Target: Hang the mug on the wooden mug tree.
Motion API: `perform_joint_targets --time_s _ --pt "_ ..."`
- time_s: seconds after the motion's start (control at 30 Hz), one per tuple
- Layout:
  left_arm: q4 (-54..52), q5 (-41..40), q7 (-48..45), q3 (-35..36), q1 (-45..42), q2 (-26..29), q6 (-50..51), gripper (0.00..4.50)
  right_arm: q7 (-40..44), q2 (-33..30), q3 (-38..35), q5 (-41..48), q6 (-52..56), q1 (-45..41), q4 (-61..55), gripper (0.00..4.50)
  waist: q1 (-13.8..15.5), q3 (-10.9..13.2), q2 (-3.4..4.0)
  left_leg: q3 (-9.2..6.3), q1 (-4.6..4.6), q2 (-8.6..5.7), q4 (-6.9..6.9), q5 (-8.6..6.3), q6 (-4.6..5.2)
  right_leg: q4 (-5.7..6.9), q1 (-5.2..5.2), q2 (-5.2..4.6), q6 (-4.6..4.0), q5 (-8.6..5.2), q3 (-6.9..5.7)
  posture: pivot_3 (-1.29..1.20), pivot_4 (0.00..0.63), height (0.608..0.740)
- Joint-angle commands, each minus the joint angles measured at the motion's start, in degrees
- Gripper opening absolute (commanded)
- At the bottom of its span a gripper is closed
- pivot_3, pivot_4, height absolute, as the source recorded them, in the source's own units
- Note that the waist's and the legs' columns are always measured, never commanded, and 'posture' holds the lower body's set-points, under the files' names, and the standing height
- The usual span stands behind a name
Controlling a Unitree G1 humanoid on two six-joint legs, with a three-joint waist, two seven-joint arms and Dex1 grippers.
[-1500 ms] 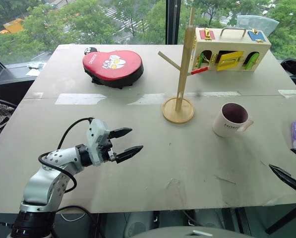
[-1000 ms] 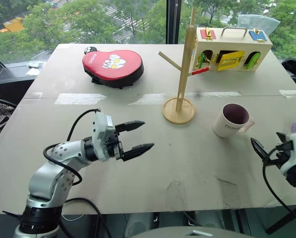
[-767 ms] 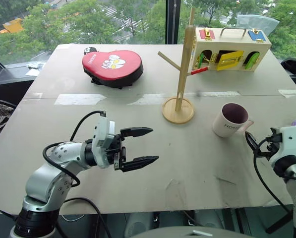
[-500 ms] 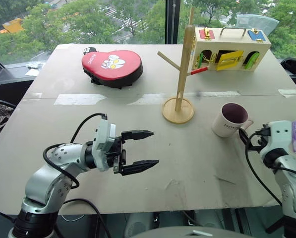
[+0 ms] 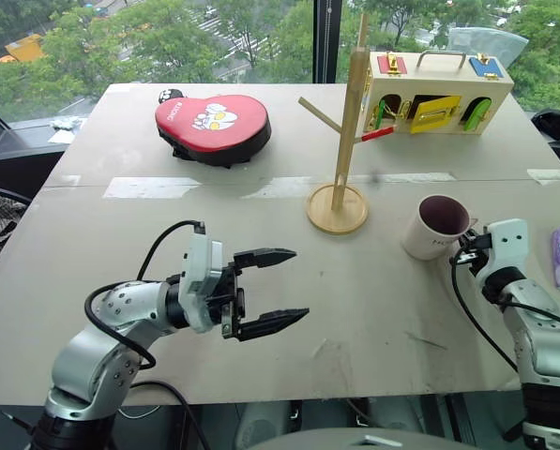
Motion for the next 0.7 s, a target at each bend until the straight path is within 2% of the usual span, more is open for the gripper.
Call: perform_joint_targets --time_s 0.03,0.1,0.17,0.37,0.5,0.7 --pt "3.5 -0.2 -0.9 2.5 0.7 -1.5 -4.0 4.5 7.0 -4.9 -1.0 4.0 -2.4 -4.2 -1.4 0.01 -0.2 0.0 0.08 0.0 0.0 0.01 0.0 0.0 0.0 0.01 0.0 0.02 0.0 0.0 -0.01 0.0 0.15 0.731" --pt "6.2 1.2 0.0 3.6 0.3 -5.6 -10.1 4.5 11.1 -7.8 -0.4 5.7 -2.7 -7.3 -0.8 0.01 -0.4 0.1 0.12 0.09 0.02 0.02 0.0 0.0 0.01 0.0 -0.02 0.04 0.0 0.0 0.02 0.0 0.15 0.731" --pt "7.9 2.0 -0.6 4.4 0.6 -7.1 -12.8 4.5 16.0 -11.1 1.0 6.6 -3.4 -11.0 0.5 0.01 -0.6 0.1 0.09 0.1 0.02 0.03 0.01 0.0 0.02 0.0 -0.03 0.03 0.0 0.01 0.02 0.0 0.15 0.731" --pt "8.7 -5.9 -4.6 8.1 0.8 -6.6 -11.3 4.5 35.0 -19.5 8.2 8.0 -4.9 -31.3 13.1 0.01 -1.0 0.1 0.12 0.11 -0.03 0.06 0.03 -0.01 0.04 0.0 -0.08 0.03 -0.01 0.02 0.01 0.0 0.15 0.731" --pt "5.6 -7.6 -3.2 8.8 2.6 -6.4 -10.1 4.5 46.0 -20.8 14.3 4.8 -10.5 -45.8 27.6 0.01 -1.3 0.2 -0.01 0.11 -0.1 0.04 0.01 -0.02 0.06 -0.01 -0.18 -0.03 -0.01 0.03 -0.01 0.0 0.15 0.731" --pt "0.4 -7.5 1.1 8.3 6.2 -7.2 -9.7 4.5 54.7 -18.5 19.0 0.5 -18.0 -61.0 46.6 0.01 -1.4 0.3 -0.04 0.12 -0.18 0.03 -0.02 -0.02 0.06 -0.05 -0.19 -0.15 -0.01 0.04 0.01 0.0 0.15 0.731"
